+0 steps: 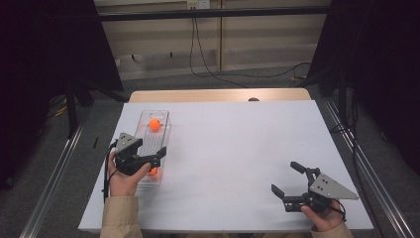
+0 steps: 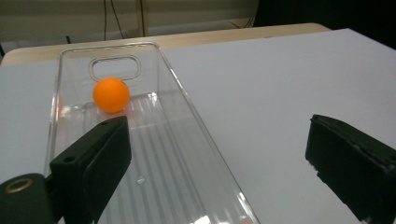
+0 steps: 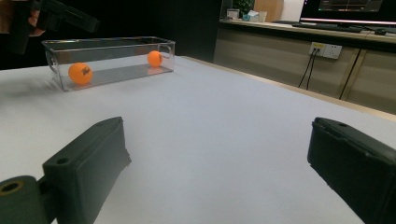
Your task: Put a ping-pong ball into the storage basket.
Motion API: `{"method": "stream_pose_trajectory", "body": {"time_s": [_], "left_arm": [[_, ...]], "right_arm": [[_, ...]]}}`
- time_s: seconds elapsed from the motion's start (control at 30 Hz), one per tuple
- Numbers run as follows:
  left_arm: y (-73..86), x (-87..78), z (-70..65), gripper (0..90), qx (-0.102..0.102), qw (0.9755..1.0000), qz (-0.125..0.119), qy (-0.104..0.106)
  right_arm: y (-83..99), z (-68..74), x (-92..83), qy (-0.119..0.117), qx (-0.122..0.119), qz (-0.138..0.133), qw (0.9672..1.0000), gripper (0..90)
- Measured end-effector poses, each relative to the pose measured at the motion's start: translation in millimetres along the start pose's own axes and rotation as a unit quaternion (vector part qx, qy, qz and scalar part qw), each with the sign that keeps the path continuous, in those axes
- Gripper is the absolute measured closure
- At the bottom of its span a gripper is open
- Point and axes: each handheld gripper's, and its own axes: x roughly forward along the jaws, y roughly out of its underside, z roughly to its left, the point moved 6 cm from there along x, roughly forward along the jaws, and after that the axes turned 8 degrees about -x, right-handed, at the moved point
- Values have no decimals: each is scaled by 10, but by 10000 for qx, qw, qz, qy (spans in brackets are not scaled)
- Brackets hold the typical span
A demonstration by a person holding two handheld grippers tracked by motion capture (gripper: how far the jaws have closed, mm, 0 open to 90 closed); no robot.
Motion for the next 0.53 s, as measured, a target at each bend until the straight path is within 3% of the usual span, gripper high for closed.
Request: {"method": "stream_pose_trajectory", "body": {"time_s": [0.1, 0.2, 0.4, 0.53], "left_arm": [[56, -32, -19, 66, -24, 9999, -72, 142], [117, -75, -35, 61, 113, 9998, -102, 151], [211, -167, -45, 40, 110, 9986, -355, 365], [261, -222, -59, 26, 189, 9965, -590, 557]], "right_arm": [[0, 2, -1, -1, 5, 4, 10000, 41], [0, 0, -1, 3, 11, 5, 10000, 41], [2, 1, 2, -2, -13, 6, 10000, 41], [5, 4, 5, -7, -13, 18, 10000, 41]]}}
